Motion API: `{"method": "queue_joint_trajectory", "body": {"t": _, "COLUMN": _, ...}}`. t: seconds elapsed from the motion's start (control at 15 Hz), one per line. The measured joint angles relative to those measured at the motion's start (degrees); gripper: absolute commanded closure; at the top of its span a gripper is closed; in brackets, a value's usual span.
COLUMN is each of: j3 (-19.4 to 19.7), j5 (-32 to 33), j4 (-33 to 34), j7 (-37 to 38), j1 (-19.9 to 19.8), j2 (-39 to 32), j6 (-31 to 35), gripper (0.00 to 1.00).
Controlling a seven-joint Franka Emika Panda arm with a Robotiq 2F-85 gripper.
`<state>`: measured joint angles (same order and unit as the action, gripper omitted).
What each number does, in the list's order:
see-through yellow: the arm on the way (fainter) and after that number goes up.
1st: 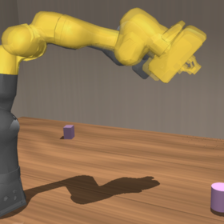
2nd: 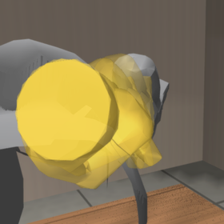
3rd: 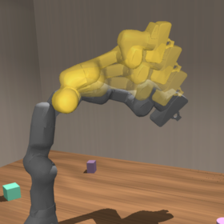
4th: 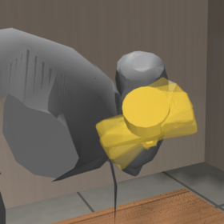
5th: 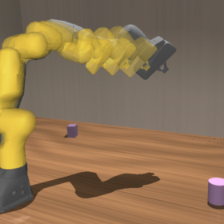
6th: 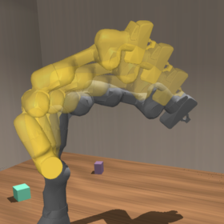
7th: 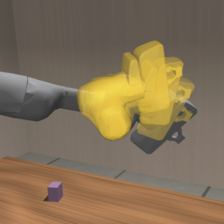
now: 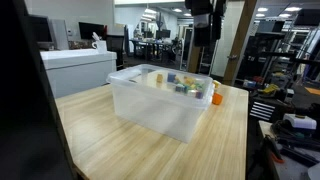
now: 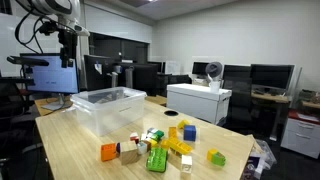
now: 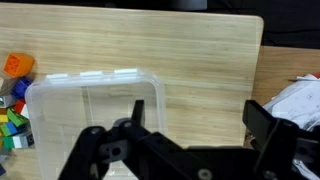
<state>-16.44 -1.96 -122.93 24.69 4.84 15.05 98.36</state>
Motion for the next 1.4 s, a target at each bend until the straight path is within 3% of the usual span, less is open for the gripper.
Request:
{"method": "queue_joint_trajectory", "body": {"t": 0.6, "j3": 0.7, "j5": 0.2, "j4": 0.0, "j7": -0.4, "j1": 0.1, "j2": 0.0, "j6": 0.0, "gripper": 0.00}}
{"method": "queue_joint_trajectory", "body": {"t": 0.8, "j3": 5.9, "j5": 0.9, "j4": 0.0, "j7": -5.3, "j1": -0.9, "j2": 0.0, "j6": 0.0, "gripper": 0.00}}
{"method": "queue_joint_trajectory", "body": {"t": 1.13, "j3": 19.2, "j5": 6.1, "j4": 0.0, "j7": -24.6, "j1": -7.3, "j2": -0.1, "j6": 0.8, "gripper": 0.00}}
{"method": "queue_joint_trajectory", "body": {"t": 1.33, "j3": 25.3, "j5": 11.7, "j4": -2.3, "j7": -28.5, "j1": -12.0, "j2": -0.3, "j6": 7.6, "gripper": 0.00}}
{"method": "queue_joint_trajectory", "body": {"t": 1.4, "j3": 25.5, "j5": 11.9, "j4": -2.5, "j7": -28.5, "j1": -12.2, "j2": -0.3, "j6": 8.0, "gripper": 0.00}}
